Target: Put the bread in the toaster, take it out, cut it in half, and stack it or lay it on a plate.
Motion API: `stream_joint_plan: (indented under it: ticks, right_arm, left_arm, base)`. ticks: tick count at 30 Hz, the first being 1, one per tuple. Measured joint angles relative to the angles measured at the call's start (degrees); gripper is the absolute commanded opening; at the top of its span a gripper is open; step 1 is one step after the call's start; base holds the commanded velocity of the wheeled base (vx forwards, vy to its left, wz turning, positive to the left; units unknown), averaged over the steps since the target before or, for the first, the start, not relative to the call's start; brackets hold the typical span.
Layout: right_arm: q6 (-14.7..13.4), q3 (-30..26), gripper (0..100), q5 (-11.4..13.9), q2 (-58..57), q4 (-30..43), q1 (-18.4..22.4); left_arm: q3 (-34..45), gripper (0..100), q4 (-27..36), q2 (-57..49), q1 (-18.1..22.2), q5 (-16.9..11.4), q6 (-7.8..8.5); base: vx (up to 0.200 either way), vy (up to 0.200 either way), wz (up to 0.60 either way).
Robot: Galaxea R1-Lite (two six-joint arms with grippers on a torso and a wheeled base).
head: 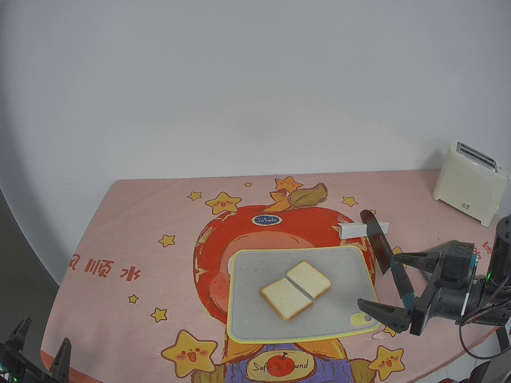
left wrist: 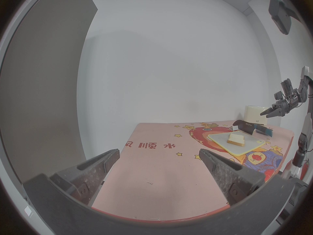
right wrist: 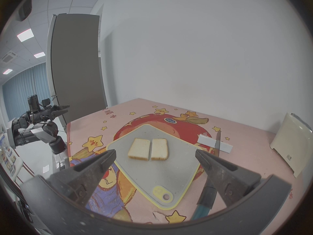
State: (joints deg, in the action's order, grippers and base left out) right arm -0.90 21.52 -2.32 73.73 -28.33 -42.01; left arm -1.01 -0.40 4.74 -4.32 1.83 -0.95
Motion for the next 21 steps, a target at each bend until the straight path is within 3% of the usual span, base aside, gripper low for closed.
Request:
stream_joint_plan:
  ticks: [6, 13, 16, 21]
  right_arm:
    - [-2.02, 3.78, 100, 0.71, 0.61, 3.07, 1.24]
    - [-2.16, 11.14, 100, 0.90, 3.89, 7.62, 3.56]
    - [-2.05, 16.27, 100, 0.88, 5.40, 12.46, 5.02]
    - [-2.11, 24.26, 100, 0.62, 7.30, 26.89, 6.53]
  left_arm:
    - [0.00, 100, -0.02, 0.00, -0.01, 0.00, 0.00]
    - [0.00, 100, -0.02, 0.00, 0.02, 0.00, 0.00]
    - [0.00, 100, 0.00, 0.00, 0.02, 0.00, 0.00]
    - [0.00, 100, 0.00, 0.00, 0.00, 0.00, 0.00]
  base:
    - [0.000, 0.000, 0.00]
    - [0.000, 0.000, 0.00]
    - [0.000, 0.000, 0.00]
    - [0.000, 0.000, 0.00]
